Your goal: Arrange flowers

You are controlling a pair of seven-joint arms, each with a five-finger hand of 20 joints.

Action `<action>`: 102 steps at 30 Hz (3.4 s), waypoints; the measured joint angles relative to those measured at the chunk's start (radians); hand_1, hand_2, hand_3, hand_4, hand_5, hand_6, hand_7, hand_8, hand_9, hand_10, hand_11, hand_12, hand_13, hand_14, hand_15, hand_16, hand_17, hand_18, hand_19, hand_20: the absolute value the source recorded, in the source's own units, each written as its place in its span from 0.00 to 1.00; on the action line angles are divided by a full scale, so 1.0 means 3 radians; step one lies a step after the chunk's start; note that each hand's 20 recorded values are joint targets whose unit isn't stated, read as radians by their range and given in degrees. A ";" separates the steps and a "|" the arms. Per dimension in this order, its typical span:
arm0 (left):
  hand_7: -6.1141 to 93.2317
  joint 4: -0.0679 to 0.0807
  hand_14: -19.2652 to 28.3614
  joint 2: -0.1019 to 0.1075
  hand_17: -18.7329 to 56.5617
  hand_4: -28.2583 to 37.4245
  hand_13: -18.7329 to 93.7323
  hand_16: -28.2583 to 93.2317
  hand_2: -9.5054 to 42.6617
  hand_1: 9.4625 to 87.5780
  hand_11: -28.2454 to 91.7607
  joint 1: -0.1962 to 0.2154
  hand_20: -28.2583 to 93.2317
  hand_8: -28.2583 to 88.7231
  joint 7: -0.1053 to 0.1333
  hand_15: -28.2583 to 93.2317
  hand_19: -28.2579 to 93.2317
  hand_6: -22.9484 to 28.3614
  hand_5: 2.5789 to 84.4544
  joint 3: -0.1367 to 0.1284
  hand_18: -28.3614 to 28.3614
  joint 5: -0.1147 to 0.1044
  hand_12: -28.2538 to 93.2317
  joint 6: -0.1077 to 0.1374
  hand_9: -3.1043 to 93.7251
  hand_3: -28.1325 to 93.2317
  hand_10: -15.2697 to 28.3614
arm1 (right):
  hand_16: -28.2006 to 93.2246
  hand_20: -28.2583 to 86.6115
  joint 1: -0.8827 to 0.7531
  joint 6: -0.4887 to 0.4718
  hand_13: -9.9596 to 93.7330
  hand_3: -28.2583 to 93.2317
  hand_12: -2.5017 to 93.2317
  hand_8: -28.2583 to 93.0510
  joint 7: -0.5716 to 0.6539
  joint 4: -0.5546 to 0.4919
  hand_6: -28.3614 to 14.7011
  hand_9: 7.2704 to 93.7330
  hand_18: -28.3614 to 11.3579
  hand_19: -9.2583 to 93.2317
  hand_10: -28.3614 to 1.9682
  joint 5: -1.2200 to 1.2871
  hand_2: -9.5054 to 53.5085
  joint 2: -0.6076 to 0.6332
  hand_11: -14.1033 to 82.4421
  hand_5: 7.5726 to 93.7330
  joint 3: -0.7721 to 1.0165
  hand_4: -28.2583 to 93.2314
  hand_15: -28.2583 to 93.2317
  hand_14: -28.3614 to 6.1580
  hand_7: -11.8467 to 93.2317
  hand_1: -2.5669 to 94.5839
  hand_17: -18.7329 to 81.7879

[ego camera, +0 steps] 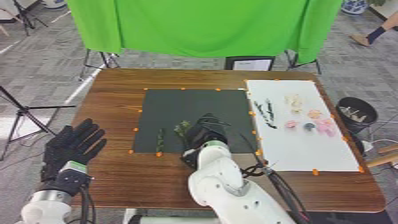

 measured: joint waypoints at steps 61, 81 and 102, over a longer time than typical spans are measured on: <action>0.23 -0.0005 0.76 -0.0080 0.17 0.02 0.43 0.17 0.47 0.24 0.44 0.0213 0.33 0.17 0.0149 0.59 0.58 0.64 0.58 -0.0141 0.81 -0.0041 0.34 -0.0080 0.47 0.84 0.72 | 0.44 0.52 -0.0173 -0.0435 0.95 0.87 0.16 0.37 -0.0331 -0.0736 0.56 0.78 0.20 1.00 0.30 -0.0096 0.21 0.0668 0.28 0.70 0.0159 0.06 0.61 0.58 0.58 0.48 0.74; 0.23 -0.0005 0.76 -0.0090 0.17 0.02 0.43 0.17 0.48 0.24 0.45 0.0258 0.33 0.17 0.0174 0.59 0.58 0.64 0.58 -0.0134 0.81 -0.0036 0.34 -0.0081 0.47 0.84 0.73 | 0.45 0.52 -0.0330 -0.1298 0.94 0.86 0.16 0.36 -0.0462 -0.0871 0.56 0.78 0.20 1.00 0.32 0.0481 0.23 0.0677 0.28 0.67 0.0282 0.07 0.61 0.58 0.62 0.48 0.72; 0.23 -0.0009 0.76 -0.0115 0.17 0.01 0.43 0.17 0.48 0.24 0.44 0.0304 0.33 0.17 0.0193 0.60 0.59 0.64 0.58 -0.0140 0.81 -0.0044 0.33 -0.0078 0.47 0.84 0.73 | 0.44 0.54 -0.0260 -0.0176 0.88 0.85 0.18 0.15 -0.0144 -0.0890 0.46 0.72 0.13 1.00 0.23 -0.0973 0.09 0.1038 0.29 0.68 0.0106 0.09 0.66 0.49 0.39 0.33 0.70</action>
